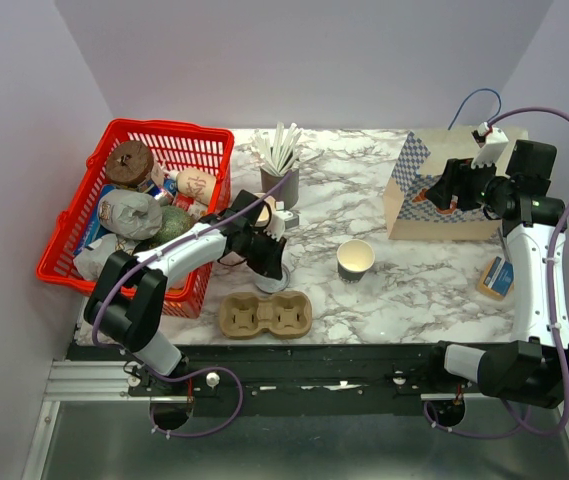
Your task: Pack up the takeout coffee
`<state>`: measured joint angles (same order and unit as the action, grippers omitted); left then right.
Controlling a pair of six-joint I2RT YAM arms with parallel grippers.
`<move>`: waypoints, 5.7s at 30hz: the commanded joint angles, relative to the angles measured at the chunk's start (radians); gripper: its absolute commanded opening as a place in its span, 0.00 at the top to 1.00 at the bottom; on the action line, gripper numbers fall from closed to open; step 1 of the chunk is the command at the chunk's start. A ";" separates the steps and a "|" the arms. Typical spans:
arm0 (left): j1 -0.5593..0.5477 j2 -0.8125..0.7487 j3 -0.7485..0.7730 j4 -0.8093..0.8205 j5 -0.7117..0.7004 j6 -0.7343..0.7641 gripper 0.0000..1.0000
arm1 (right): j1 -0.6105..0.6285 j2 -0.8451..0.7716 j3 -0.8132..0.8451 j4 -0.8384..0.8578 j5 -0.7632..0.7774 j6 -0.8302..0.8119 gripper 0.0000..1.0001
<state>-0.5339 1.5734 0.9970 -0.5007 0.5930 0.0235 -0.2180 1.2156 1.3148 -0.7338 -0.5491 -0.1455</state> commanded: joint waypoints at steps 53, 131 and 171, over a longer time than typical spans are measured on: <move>-0.017 0.034 -0.031 0.062 -0.397 0.339 0.66 | -0.006 0.016 -0.014 0.031 -0.031 0.006 0.23; 0.029 0.088 0.046 -0.071 -0.165 0.403 0.83 | -0.006 0.013 -0.048 0.045 -0.023 -0.003 0.21; 0.023 0.092 0.140 -0.213 -0.240 0.412 0.66 | -0.006 0.039 -0.029 0.043 -0.032 0.000 0.21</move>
<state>-0.5037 1.6344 1.1126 -0.6983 0.3550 0.4217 -0.2180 1.2514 1.2709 -0.7036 -0.5632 -0.1463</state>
